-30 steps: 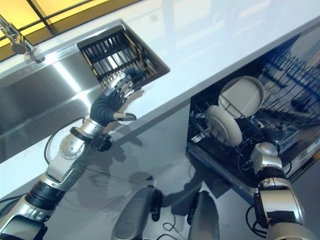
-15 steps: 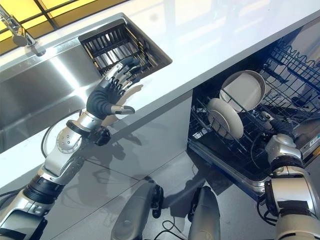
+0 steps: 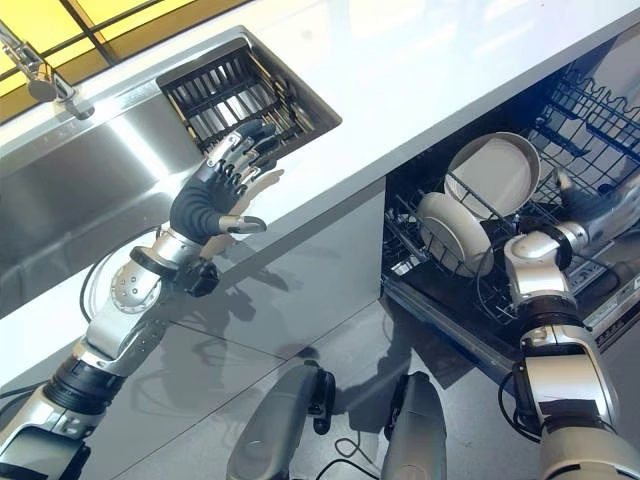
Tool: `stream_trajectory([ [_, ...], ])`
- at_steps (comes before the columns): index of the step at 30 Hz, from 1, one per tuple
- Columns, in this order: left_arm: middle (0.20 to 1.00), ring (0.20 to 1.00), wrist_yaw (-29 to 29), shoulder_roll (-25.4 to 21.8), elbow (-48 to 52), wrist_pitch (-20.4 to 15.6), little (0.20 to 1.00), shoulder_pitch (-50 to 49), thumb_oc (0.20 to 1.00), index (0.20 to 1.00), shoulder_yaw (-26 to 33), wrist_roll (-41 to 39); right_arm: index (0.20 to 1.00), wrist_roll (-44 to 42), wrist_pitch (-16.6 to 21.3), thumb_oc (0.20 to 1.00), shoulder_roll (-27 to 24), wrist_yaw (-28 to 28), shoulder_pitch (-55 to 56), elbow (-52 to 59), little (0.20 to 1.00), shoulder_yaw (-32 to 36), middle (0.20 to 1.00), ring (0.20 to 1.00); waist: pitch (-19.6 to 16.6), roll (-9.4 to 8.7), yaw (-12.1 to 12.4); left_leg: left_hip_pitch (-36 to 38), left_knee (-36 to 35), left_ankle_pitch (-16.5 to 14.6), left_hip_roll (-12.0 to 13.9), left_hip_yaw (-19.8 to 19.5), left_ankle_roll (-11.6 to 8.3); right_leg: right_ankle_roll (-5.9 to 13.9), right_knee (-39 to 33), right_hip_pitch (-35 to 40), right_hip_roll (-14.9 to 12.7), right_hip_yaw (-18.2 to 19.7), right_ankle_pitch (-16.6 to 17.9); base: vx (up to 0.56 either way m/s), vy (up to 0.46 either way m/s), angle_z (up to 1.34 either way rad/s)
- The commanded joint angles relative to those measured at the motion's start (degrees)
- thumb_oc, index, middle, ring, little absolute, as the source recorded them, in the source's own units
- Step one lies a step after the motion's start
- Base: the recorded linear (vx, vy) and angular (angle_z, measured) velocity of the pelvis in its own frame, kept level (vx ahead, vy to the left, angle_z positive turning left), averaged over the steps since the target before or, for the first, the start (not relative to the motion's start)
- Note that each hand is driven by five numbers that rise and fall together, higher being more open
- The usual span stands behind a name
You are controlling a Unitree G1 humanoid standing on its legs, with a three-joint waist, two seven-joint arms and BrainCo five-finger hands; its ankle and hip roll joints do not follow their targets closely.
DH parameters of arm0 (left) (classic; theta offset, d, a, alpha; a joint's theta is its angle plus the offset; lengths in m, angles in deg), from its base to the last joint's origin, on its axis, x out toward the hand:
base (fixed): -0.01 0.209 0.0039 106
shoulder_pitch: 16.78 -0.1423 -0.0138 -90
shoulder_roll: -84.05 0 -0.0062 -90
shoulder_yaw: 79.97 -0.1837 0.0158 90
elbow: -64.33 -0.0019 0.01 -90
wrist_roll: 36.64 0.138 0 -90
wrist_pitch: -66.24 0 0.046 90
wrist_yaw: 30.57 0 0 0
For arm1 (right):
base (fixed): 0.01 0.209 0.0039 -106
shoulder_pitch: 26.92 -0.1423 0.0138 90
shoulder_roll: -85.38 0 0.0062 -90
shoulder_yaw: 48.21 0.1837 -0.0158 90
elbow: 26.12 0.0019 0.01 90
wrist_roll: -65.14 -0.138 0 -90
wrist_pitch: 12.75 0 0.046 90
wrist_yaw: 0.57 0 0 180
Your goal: Pick up plates and place into dishwasher.
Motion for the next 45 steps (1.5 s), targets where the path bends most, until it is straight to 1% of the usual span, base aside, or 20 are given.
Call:
stream_trajectory([
  [1,1.000,1.000,0.9,1.5,-0.3,-0.9,1.000,-9.1,1.000,1.000,-4.2,-1.4,1.000,9.1,1.2,1.000,-1.5,12.1,2.4,2.0,1.000,2.1,1.000,1.000,1.9,0.11,-0.6,0.6,-3.7,-0.6,-3.1,1.8,4.07,-1.93,-2.4,3.0,3.5,-0.2,1.5,-0.03,0.021,-0.01],
  [3,1.000,1.000,0.7,0.8,-0.4,-1.4,1.000,-9.1,1.000,1.000,-4.4,-2.2,1.000,8.5,1.3,1.000,-2.2,13.2,3.3,0.6,1.000,2.5,1.000,1.000,1.8,0.24,-0.8,0.6,-3.9,-0.5,-3.1,1.9,3.97,-1.83,-2.8,3.1,3.4,-0.1,1.7,-0.04,0.007,0.02],
  [6,1.000,1.000,0.3,-0.2,-0.3,-1.7,1.000,-8.7,1.000,1.000,-4.6,-3.1,1.000,5.2,2.3,1.000,-2.6,10.6,3.7,-1.2,1.000,2.4,1.000,1.000,1.9,0.36,-0.8,0.6,-4.1,-0.3,-3.0,2.1,3.94,-1.82,-3.0,3.1,3.4,-0.2,1.9,-0.05,-0.011,0.00],
  [8,1.000,1.000,0.1,-1.0,-0.1,-1.9,1.000,-8.2,1.000,1.000,-4.6,-3.8,1.000,-0.4,4.4,1.000,-2.7,4.4,3.7,-4.0,1.000,2.2,1.000,1.000,2.2,0.48,-0.8,0.7,-3.7,-0.8,-2.9,2.3,3.85,-1.83,-2.7,3.1,3.4,-0.1,1.5,-0.05,-0.011,0.00],
  [9,1.000,1.000,0.1,-1.1,0.0,-1.9,1.000,-8.0,1.000,1.000,-4.5,-4.0,1.000,-1.5,5.0,1.000,-2.6,3.1,3.6,-4.8,1.000,2.1,1.000,1.000,2.1,0.54,-0.8,0.6,-4.3,-0.1,-2.9,2.3,3.85,-1.92,-3.2,3.0,3.4,-0.2,2.0,-0.04,-0.007,0.00],
  [11,1.000,1.000,-0.1,-1.8,0.1,-2.0,1.000,-7.7,1.000,1.000,-4.2,-4.6,1.000,-7.1,5.2,1.000,-2.2,-2.9,3.9,-7.1,1.000,2.0,1.000,1.000,2.4,0.61,-0.7,0.7,-4.1,-0.4,-2.9,2.4,3.88,-2.01,-2.8,3.0,3.4,-0.1,1.6,-0.05,-0.011,-0.01],
  [12,1.000,1.000,-0.1,-1.8,0.1,-2.0,1.000,-7.7,1.000,1.000,-4.1,-4.6,1.000,-8.0,5.3,1.000,-2.2,-3.7,3.9,-7.5,1.000,2.0,1.000,1.000,2.3,0.61,-0.7,0.6,-4.6,0.1,-2.9,2.4,3.86,-2.08,-3.3,2.9,3.4,-0.2,2.1,-0.05,-0.022,-0.01],
  [13,1.000,1.000,-0.4,-2.2,0.0,-1.9,1.000,-7.5,1.000,1.000,-3.6,-5.0,1.000,-11.4,5.2,1.000,-1.7,-8.0,4.4,-9.3,1.000,2.3,1.000,1.000,2.5,0.64,-0.7,0.5,-4.5,0.1,-2.8,2.5,3.88,-2.13,-3.1,2.8,3.5,-0.3,2.0,-0.05,-0.024,-0.01],
  [15,1.000,1.000,-0.3,-2.1,-0.1,-1.6,1.000,-7.2,1.000,1.000,-3.6,-4.7,1.000,-13.7,4.4,1.000,-1.2,-12.0,4.5,-11.4,1.000,2.3,1.000,1.000,2.5,0.63,-0.7,0.4,-4.7,0.3,-2.7,2.4,3.91,-2.17,-3.2,2.5,3.5,-0.3,2.1,-0.04,-0.036,-0.01],
  [17,1.000,1.000,-0.4,-2.2,-0.2,-1.3,1.000,-7.0,1.000,1.000,-3.4,-4.6,1.000,-17.8,3.8,1.000,-0.7,-18.6,4.4,-14.1,1.000,1.8,1.000,1.000,2.8,0.56,-0.5,0.3,-4.2,-0.1,-2.6,2.4,4.00,-2.21,-2.3,2.2,3.5,-0.3,1.6,-0.02,-0.045,-0.01],
  [20,1.000,1.000,-0.5,-2.2,0.1,-0.7,1.000,-6.5,1.000,1.000,-3.5,-4.0,1.000,-22.9,1.3,1.000,-0.4,-25.9,3.8,-16.6,1.000,0.6,1.000,1.000,3.0,0.39,-0.2,-0.1,-4.9,0.7,-2.5,2.3,3.94,-2.34,-2.7,1.7,3.7,-0.5,2.2,-0.03,-0.057,-0.01],
  [25,1.000,1.000,-0.4,-1.7,0.3,-0.3,1.000,-6.3,1.000,1.000,-3.8,-2.2,1.000,-28.8,-3.6,1.000,0.1,-34.0,4.0,-21.1,1.000,0.0,1.000,1.000,3.0,0.03,0.3,-0.7,-4.8,0.5,-2.3,2.0,4.11,-2.41,-2.0,1.0,3.8,-0.9,1.8,-0.01,-0.067,0.00],
  [26,1.000,1.000,-0.2,-1.5,0.3,-0.1,1.000,-6.1,1.000,1.000,-4.0,-1.8,1.000,-29.3,-5.1,1.000,0.2,-36.3,3.9,-22.0,1.000,-0.1,1.000,1.000,3.0,-0.03,0.4,-0.8,-4.6,0.4,-2.3,2.0,4.12,-2.43,-1.8,0.8,3.7,-1.1,1.7,-0.01,-0.067,0.01],
  [28,1.000,1.000,-0.4,-1.5,0.4,0.3,1.000,-5.9,1.000,1.000,-4.0,-1.6,1.000,-31.1,-5.8,1.000,-0.1,-41.1,3.4,-23.2,1.000,-1.0,1.000,1.000,3.0,-0.11,0.7,-1.0,-4.4,0.4,-2.3,1.8,4.07,-2.53,-1.6,0.7,3.7,-1.2,1.6,0.01,-0.059,0.00],
  [29,1.000,1.000,-0.5,-1.2,0.3,0.6,1.000,-5.7,1.000,1.000,-4.2,-1.2,1.000,-31.9,-6.5,1.000,-0.1,-44.6,2.9,-23.8,1.000,-2.0,1.000,1.000,3.0,-0.20,0.9,-1.1,-4.1,0.3,-2.4,1.6,4.09,-2.70,-1.5,0.7,3.6,-1.3,1.5,0.02,-0.056,0.00],
  [31,1.000,1.000,-0.5,-1.0,0.3,0.9,1.000,-5.7,1.000,1.000,-4.3,-0.9,1.000,-34.4,-6.3,1.000,-0.2,-48.8,2.3,-24.0,1.000,-2.9,1.000,1.000,3.0,-0.23,1.1,-1.2,-4.1,0.4,-2.4,1.4,4.04,-2.80,-1.4,0.7,3.6,-1.4,1.5,0.01,-0.041,0.00],
  [36,1.000,1.000,-1.7,-1.3,1.1,2.6,1.000,-6.0,1.000,1.000,-3.1,-0.4,1.000,-37.6,-5.5,1.000,-1.4,-64.2,1.1,-22.9,1.000,-6.6,1.000,1.000,3.0,-0.67,1.8,-2.0,-3.8,0.7,-2.5,1.0,4.05,-3.08,-0.8,-0.1,3.4,-1.9,1.3,0.01,-0.044,-0.01],
  [40,1.000,1.000,-2.2,-2.1,1.6,4.4,1.000,-5.4,1.000,1.000,-2.3,-1.2,1.000,-38.4,-3.2,1.000,-2.8,-69.7,-0.9,-22.2,1.000,-8.1,1.000,1.000,3.0,-1.06,2.3,-2.2,-3.7,0.7,-2.6,0.6,4.10,-3.14,-0.5,-0.3,3.1,-2.5,1.2,0.02,-0.049,0.03],
  [43,1.000,1.000,-2.6,-2.5,1.7,5.3,1.000,-5.4,1.000,1.000,-1.7,-1.4,1.000,-36.4,-1.4,1.000,-4.2,-68.7,-3.5,-20.6,1.000,-9.5,1.000,1.000,3.0,-1.25,2.8,-2.7,-3.5,0.9,-2.6,0.2,4.07,-3.08,-0.2,-0.6,3.0,-2.8,1.2,0.04,-0.049,0.02],
  [45,1.000,1.000,-2.7,-2.7,1.4,5.6,1.000,-5.2,1.000,1.000,-1.5,-1.7,1.000,-35.3,-1.3,1.000,-4.9,-67.5,-5.5,-20.0,1.000,-9.9,1.000,1.000,3.0,-1.22,3.0,-3.0,-3.5,1.0,-2.7,0.1,4.07,-3.04,0.0,-0.9,2.9,-3.0,1.2,0.03,-0.032,-0.01],
])
